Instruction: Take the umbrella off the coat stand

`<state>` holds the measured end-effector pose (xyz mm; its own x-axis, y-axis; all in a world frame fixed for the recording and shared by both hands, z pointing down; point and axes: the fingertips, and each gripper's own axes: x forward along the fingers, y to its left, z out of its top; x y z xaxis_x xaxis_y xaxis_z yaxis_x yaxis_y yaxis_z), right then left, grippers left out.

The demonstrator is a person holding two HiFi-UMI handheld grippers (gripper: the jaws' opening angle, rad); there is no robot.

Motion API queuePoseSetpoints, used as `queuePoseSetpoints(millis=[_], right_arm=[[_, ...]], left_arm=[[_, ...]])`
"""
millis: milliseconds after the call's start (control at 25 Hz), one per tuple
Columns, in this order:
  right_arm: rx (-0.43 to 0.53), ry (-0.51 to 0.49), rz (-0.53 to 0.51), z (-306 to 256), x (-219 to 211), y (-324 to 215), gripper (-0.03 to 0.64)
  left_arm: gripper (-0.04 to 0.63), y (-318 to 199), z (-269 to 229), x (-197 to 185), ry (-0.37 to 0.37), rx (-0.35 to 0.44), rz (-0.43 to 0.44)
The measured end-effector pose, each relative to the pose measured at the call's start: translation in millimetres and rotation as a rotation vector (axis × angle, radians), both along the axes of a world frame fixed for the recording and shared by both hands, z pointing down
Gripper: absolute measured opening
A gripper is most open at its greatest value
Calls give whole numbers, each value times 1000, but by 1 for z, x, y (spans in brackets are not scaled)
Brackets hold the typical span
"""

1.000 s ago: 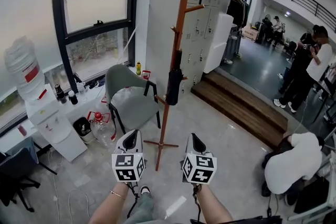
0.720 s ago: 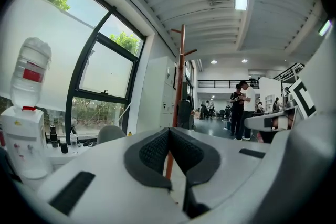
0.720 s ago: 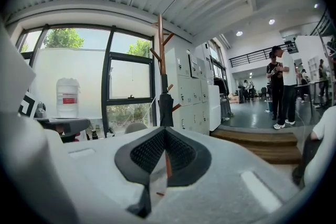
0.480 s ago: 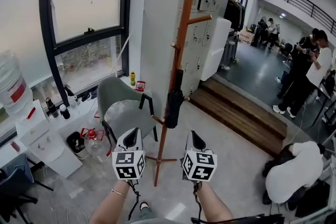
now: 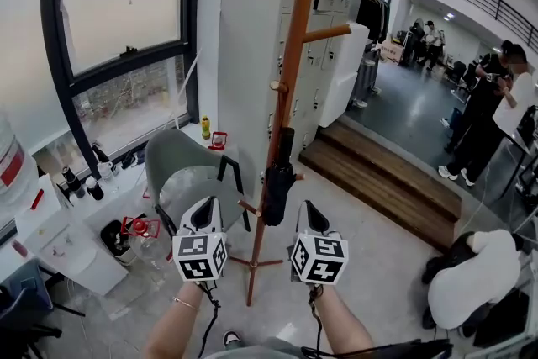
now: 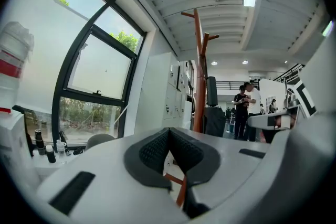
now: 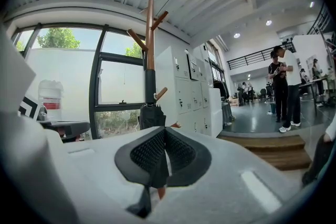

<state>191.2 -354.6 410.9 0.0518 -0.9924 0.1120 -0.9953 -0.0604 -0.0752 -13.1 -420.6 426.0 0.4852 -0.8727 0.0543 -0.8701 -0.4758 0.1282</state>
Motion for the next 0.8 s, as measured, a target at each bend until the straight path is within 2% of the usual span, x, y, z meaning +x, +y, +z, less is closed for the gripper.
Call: queuePoseSetpoints(millis=[560, 800], right_arm=[[-1, -21, -162, -6, 4, -25, 6], [28, -57, -222, -15, -4, -34, 48]], left_arm=[[3, -6, 10, -3, 11, -51, -141], [3, -11, 13, -13, 29, -61, -180]])
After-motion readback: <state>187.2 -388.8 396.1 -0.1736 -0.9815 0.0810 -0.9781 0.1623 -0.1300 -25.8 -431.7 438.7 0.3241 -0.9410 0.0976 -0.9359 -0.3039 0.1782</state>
